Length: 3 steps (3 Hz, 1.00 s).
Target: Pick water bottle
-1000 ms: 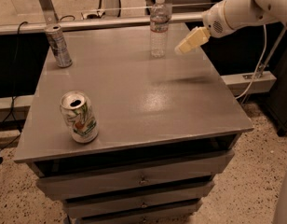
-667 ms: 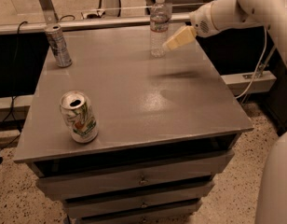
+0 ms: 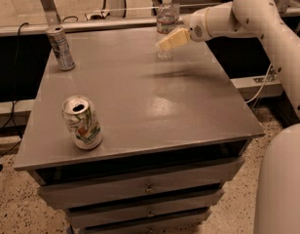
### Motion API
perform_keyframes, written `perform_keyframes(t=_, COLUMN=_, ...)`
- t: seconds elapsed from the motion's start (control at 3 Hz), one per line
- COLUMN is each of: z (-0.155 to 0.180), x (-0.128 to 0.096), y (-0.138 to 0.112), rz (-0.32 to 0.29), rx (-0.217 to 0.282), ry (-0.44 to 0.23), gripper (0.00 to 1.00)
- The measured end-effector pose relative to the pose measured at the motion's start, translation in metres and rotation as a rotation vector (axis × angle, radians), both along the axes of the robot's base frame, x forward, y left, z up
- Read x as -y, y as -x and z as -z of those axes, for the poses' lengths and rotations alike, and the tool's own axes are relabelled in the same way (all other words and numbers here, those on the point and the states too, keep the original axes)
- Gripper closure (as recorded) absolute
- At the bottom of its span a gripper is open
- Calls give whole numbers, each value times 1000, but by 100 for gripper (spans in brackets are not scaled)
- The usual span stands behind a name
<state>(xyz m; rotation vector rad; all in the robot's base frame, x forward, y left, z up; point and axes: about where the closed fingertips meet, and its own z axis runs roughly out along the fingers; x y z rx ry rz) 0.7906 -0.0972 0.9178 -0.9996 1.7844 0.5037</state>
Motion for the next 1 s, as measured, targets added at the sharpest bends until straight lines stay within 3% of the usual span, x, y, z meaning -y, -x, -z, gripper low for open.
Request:
perform_keyframes(t=0.33, z=-4, x=-13, y=-7, rz=-15, rx=17, ry=-52, gripper=19)
perform_keyframes(t=1.0, z=-9, x=-11, y=-3, rz=-22, rx=27, ry=-109, gripper=64)
